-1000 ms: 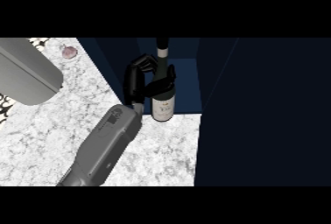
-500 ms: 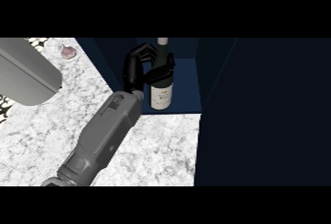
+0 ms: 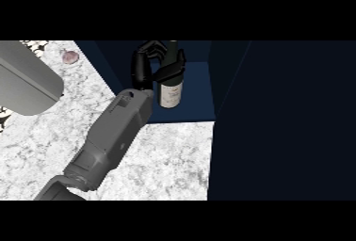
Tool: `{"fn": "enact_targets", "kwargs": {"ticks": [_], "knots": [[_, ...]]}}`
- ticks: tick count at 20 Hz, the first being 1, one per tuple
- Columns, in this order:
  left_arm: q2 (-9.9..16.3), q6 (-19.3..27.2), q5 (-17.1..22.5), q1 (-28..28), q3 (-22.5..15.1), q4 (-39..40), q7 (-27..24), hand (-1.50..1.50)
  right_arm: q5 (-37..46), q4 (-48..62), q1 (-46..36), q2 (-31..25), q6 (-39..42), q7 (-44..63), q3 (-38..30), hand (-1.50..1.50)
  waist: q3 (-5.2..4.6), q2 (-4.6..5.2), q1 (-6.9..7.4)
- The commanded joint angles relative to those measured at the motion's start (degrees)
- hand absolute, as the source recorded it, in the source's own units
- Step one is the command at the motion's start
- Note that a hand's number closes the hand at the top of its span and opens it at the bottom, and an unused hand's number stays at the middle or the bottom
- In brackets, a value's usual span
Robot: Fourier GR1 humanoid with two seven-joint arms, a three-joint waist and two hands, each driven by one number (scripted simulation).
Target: Pick up the wine, place it into the cabinet and close the cabinet
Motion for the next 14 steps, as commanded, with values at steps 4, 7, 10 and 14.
{"fn": "enact_targets", "kwargs": {"ticks": [4,7,10,14], "knots": [[-0.4,-1.6,1.6,-6.1,4.5,6.9,-0.3,1.50,-2.1,-1.9,-0.2,1.5,-1.0,-0.1,1.0,-1.50,-0.02,0.08,0.14],[-0.4,-2.4,4.3,-3.2,6.9,8.3,-3.7,1.50,-7.3,-4.8,-0.9,-1.1,-0.8,3.4,-3.2,-1.50,-0.04,0.31,-0.78],[-0.4,-4.3,7.2,-4.6,8.2,8.9,-2.6,1.50,-4.8,-6.1,-0.9,0.2,-1.3,4.2,0.9,-1.50,-0.07,0.33,-1.44],[-0.4,-6.0,7.9,-3.8,9.2,11.0,-5.7,1.50,-5.1,-5.4,-1.2,0.0,-1.4,4.3,0.5,-1.50,-0.05,0.40,-1.32]]}}
